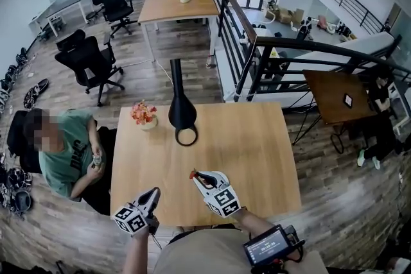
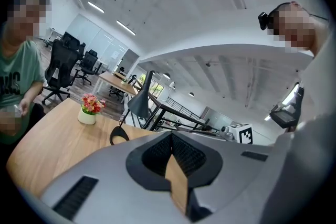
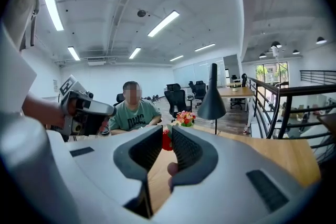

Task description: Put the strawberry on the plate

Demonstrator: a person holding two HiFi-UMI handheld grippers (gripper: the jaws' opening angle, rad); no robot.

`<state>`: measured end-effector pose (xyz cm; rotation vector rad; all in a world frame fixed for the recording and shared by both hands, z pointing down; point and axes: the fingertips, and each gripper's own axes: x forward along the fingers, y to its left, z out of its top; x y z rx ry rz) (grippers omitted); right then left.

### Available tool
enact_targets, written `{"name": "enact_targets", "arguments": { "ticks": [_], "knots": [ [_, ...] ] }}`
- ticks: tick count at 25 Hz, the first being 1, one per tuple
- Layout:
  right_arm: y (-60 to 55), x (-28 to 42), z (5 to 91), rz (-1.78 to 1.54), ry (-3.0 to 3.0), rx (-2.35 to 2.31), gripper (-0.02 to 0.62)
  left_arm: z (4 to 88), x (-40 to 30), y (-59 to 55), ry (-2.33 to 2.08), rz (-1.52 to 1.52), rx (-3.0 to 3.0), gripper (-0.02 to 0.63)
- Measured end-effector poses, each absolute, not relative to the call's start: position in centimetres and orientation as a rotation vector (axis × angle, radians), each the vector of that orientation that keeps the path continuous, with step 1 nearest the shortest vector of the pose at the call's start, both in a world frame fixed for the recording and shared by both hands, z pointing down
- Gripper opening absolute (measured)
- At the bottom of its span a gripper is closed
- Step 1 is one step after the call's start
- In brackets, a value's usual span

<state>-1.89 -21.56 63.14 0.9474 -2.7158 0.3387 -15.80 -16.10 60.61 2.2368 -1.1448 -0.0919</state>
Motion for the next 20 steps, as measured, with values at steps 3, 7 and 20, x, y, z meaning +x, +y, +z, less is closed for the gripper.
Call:
{"name": "enact_targets", "arguments": {
  "ticks": [3,7,20],
  "knots": [
    [-22.3,0.3,61.7,0.346,-2.741,0.981,0.063,60.8,-14.3,-16.5,-1.151,-0.077,2.227,0.003],
    [-23.1,3.2,61.1,0.327,-2.740,1.009,0.063,61.0,-12.0,-17.3,-1.148,-0.079,2.229,0.003],
    [-24.5,10.6,66.0,0.327,-2.637,1.026,0.063,63.5,-6.9,-18.9,-1.135,0.001,2.215,0.003]
  ]
}}
